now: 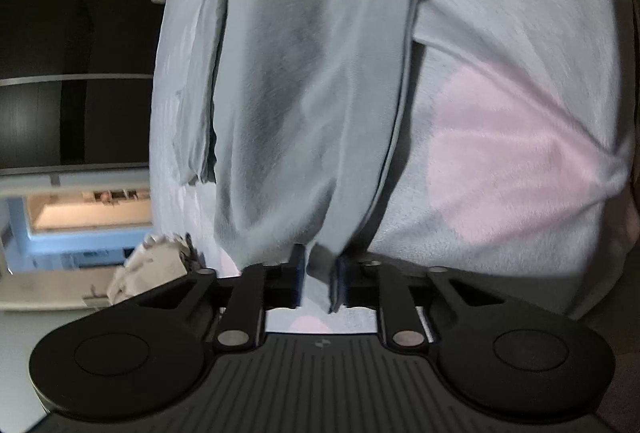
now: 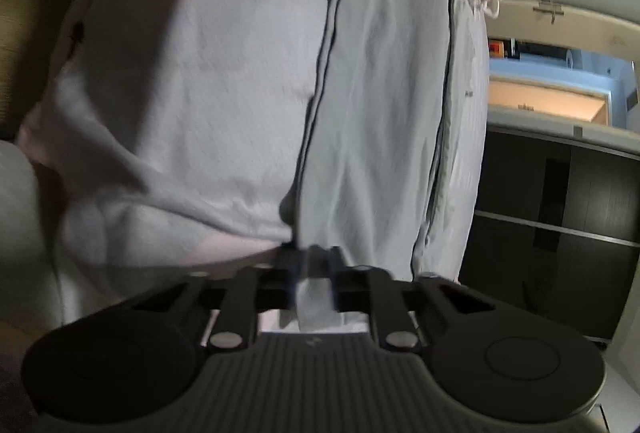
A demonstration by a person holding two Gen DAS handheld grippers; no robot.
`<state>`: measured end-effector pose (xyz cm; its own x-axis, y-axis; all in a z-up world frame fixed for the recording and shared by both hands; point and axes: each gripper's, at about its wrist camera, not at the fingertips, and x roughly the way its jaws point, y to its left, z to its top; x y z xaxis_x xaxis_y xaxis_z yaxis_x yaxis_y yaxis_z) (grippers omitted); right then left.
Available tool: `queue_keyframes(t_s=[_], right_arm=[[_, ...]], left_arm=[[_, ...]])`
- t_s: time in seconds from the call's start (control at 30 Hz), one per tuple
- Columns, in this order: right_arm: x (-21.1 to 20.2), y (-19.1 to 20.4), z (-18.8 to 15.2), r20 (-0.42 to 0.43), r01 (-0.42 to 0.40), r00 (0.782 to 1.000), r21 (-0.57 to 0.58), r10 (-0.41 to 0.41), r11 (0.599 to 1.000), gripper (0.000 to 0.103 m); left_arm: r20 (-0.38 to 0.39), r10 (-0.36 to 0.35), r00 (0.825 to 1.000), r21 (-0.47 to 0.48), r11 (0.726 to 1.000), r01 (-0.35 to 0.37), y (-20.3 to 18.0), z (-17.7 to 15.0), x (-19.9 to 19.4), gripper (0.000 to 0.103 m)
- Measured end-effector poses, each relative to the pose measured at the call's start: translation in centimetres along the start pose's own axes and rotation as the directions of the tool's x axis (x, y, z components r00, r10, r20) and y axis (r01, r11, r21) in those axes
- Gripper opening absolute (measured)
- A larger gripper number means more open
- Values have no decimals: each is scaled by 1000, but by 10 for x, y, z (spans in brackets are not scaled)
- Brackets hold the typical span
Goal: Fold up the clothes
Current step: 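Grasp the folded shirt end with both tools and lift it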
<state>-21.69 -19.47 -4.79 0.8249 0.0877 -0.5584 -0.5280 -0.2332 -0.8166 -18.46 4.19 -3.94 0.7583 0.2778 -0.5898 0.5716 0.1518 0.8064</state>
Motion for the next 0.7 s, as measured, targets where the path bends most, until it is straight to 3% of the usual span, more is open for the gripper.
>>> queue_keyframes(t_s=[0.13,0.23,0.43,0.7], right_arm=[[-13,-22,-4,12,33,999,106,-35,994,3],[-24,-47,-10,11,78,997,217,-82,973,3],[-40,-106,-32,-7,103,994,467,-113,878,2],[-57,-178,-57,-13,107,991,670,-133,734,2]], left_arm=[[9,-41,999,-143,989,42,27,-1,-16,3],[39,-63,997,-293,953,72,59,-4,-32,2],[133,-93,987,-531,834,150,124,-20,-63,1],[234,-58,971,-665,719,203,201,-30,-84,1]])
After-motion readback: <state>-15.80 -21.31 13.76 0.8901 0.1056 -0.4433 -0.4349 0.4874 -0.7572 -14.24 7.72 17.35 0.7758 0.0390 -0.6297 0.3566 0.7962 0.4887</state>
